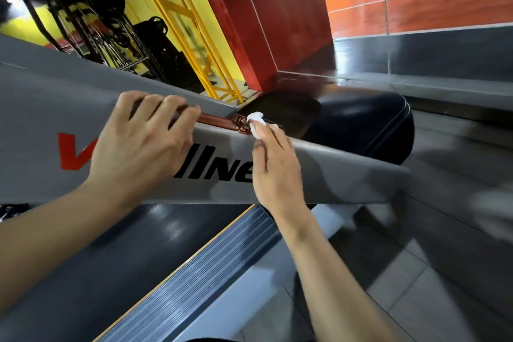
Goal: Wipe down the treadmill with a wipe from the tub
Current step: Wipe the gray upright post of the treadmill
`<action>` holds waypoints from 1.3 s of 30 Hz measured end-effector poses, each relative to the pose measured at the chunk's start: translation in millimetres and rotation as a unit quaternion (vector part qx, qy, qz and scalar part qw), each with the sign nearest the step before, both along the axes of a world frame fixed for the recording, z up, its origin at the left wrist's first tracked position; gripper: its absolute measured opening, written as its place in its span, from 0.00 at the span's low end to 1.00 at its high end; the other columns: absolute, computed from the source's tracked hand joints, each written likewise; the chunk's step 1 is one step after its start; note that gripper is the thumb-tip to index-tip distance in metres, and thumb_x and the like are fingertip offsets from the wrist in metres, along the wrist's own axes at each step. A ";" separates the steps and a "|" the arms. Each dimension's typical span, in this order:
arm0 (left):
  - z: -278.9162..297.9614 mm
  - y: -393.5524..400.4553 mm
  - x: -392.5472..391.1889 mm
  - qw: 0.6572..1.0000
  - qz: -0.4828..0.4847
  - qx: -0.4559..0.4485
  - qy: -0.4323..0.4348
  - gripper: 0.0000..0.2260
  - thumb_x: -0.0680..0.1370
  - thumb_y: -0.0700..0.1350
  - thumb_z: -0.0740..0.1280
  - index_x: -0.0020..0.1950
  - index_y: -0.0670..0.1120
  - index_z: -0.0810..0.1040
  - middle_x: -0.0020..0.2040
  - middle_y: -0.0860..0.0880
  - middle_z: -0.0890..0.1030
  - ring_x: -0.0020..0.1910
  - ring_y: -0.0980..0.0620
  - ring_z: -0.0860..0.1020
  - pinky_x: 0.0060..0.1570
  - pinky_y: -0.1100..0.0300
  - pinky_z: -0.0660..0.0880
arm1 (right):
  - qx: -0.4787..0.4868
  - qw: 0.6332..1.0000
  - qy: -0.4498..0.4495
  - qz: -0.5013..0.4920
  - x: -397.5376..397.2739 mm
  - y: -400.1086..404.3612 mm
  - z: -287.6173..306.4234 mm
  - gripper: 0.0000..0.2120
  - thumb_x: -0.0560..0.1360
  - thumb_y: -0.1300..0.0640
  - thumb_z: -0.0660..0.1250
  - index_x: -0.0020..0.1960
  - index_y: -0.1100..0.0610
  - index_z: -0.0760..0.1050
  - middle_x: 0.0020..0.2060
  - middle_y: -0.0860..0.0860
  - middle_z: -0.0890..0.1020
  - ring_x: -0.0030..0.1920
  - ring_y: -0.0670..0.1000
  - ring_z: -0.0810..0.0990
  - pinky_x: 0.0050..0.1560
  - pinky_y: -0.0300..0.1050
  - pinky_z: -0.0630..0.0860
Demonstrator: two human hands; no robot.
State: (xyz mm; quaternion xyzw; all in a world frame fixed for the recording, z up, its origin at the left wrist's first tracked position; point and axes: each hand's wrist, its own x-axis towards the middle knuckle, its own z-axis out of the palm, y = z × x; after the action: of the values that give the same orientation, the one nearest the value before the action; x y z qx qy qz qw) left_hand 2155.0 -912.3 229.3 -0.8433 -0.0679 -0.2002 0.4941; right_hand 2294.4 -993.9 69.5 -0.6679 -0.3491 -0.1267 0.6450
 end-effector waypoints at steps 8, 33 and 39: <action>-59.2 -28.1 43.4 0.987 -0.142 -0.059 0.037 0.20 0.80 0.39 0.60 0.72 0.36 0.74 0.70 0.38 0.76 0.70 0.35 0.73 0.73 0.40 0.65 | -0.066 0.991 0.088 -0.083 90.1 -25.4 -95.1 0.22 0.80 0.52 0.50 0.64 0.56 0.78 0.60 0.55 0.81 0.62 0.61 0.77 0.68 0.60 0.70; -265.4 -53.8 239.3 0.971 -0.124 -0.155 0.129 0.19 0.79 0.37 0.54 0.64 0.33 0.77 0.61 0.32 0.79 0.60 0.32 0.78 0.65 0.39 0.71 | -0.114 0.958 0.250 -0.086 225.2 -76.3 -270.3 0.24 0.82 0.57 0.50 0.76 0.50 0.67 0.72 0.48 0.71 0.70 0.49 0.69 0.75 0.52 0.64; -286.0 -50.5 256.9 0.969 -0.123 -0.169 0.132 0.19 0.80 0.38 0.56 0.67 0.33 0.76 0.63 0.33 0.78 0.60 0.32 0.77 0.64 0.38 0.70 | -0.094 0.931 0.339 -0.095 292.5 -67.2 -315.3 0.19 0.84 0.56 0.53 0.72 0.53 0.71 0.71 0.51 0.71 0.72 0.52 0.68 0.71 0.45 0.62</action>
State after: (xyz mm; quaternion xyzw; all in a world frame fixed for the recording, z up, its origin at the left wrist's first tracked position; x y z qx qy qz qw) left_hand 2411.9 -962.8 -56.7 -0.9355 0.0692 -0.1322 0.3203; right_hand 2586.9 -1061.2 -245.8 -0.7586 -0.0551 0.0796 0.6444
